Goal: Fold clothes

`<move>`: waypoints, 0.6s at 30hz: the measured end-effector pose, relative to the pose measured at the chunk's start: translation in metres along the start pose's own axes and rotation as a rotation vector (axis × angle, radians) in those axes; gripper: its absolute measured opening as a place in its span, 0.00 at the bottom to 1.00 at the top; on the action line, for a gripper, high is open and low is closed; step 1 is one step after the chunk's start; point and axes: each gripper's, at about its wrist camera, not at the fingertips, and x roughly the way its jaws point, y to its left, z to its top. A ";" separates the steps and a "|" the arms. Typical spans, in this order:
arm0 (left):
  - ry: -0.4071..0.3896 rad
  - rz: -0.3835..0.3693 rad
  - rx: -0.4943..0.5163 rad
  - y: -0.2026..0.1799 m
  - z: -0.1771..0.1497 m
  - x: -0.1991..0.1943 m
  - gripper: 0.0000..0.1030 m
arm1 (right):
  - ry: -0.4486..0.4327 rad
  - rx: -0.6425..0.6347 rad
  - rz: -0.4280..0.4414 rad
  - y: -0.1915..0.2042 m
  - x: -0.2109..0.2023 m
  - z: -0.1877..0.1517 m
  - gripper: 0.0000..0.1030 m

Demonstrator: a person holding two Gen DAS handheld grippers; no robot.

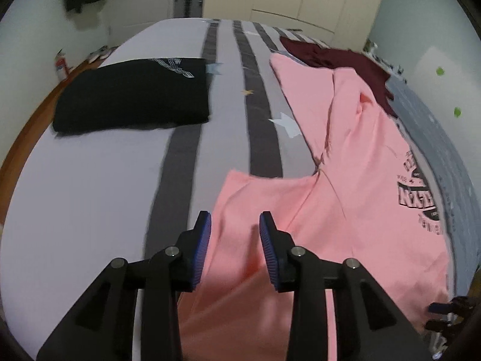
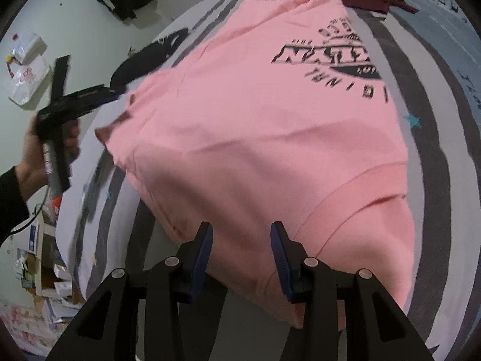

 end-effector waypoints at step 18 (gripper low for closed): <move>-0.068 0.130 0.039 0.003 0.035 0.009 0.04 | 0.016 0.012 0.033 -0.023 0.021 0.020 0.36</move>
